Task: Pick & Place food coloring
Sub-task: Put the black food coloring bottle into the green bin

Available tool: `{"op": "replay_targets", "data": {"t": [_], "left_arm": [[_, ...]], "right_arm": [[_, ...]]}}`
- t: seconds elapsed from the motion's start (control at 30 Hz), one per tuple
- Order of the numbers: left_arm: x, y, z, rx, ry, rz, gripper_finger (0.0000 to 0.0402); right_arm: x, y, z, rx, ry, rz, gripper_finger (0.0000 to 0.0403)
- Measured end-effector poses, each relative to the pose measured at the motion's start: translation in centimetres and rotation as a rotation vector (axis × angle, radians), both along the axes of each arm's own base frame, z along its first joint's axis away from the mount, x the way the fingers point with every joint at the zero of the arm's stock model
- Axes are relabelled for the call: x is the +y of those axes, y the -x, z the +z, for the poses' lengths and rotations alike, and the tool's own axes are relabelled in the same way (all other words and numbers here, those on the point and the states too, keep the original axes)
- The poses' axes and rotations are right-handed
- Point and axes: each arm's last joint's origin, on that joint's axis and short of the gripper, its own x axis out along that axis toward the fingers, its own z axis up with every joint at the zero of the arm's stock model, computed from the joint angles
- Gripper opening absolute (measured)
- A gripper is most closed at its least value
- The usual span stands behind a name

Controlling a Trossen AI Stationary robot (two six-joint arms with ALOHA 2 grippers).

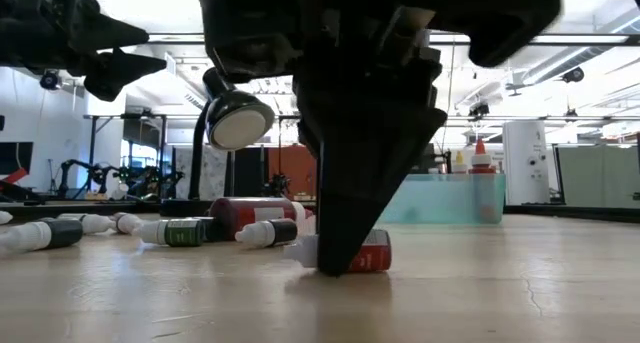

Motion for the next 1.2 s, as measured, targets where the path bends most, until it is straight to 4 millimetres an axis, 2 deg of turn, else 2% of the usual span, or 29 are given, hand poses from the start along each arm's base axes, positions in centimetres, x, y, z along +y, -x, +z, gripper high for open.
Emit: {"op": "replay_targets", "data": {"t": [0.07, 0.17, 0.3, 0.4, 0.5, 0.6, 0.7, 0.77, 0.9, 1.07, 1.2], "left_arm": [[0.0, 0.0, 0.0, 0.000, 0.000, 0.000, 0.0255], [0.0, 0.0, 0.0, 0.000, 0.000, 0.000, 0.0255], [0.0, 0.0, 0.0, 0.001, 0.000, 0.000, 0.0255], [0.0, 0.0, 0.0, 0.001, 0.000, 0.000, 0.0255], [0.0, 0.0, 0.0, 0.001, 0.000, 0.000, 0.0255], [0.0, 0.0, 0.0, 0.001, 0.000, 0.000, 0.0255], [0.0, 0.0, 0.0, 0.001, 0.000, 0.000, 0.0255], [0.0, 0.0, 0.0, 0.001, 0.000, 0.000, 0.0255], [0.0, 0.0, 0.0, 0.001, 0.000, 0.000, 0.0255], [0.0, 0.0, 0.0, 0.001, 0.000, 0.000, 0.0255], [0.0, 0.0, 0.0, 0.001, 0.000, 0.000, 0.0255]], "right_arm": [[-0.6, 0.1, 0.4, 0.012, 0.013, -0.061, 0.0052], [-2.6, 0.5, 1.7, 0.003, 0.166, -0.221, 0.0052], [-6.8, 2.2, 7.3, -0.116, 0.427, -0.541, 0.0054], [-10.3, 4.4, 11.4, -0.198, 0.550, -0.782, 0.0061], [-14.1, 6.6, 14.2, -0.258, 0.546, -0.969, 0.0063], [-18.4, 8.7, 15.8, -0.292, 0.510, -1.115, 0.0064], [-22.5, 10.4, 15.5, -0.262, 0.444, -1.250, 0.0065], [-25.1, 11.0, 14.6, -0.219, 0.326, -1.317, 0.0066], [-29.0, 11.5, 12.5, -0.153, 0.088, -1.301, 0.0082], [-30.7, 12.4, 11.5, -0.109, 0.054, -1.341, 0.0137], [-31.0, 12.8, 12.8, -0.184, 0.151, -1.337, 0.0175]]}}
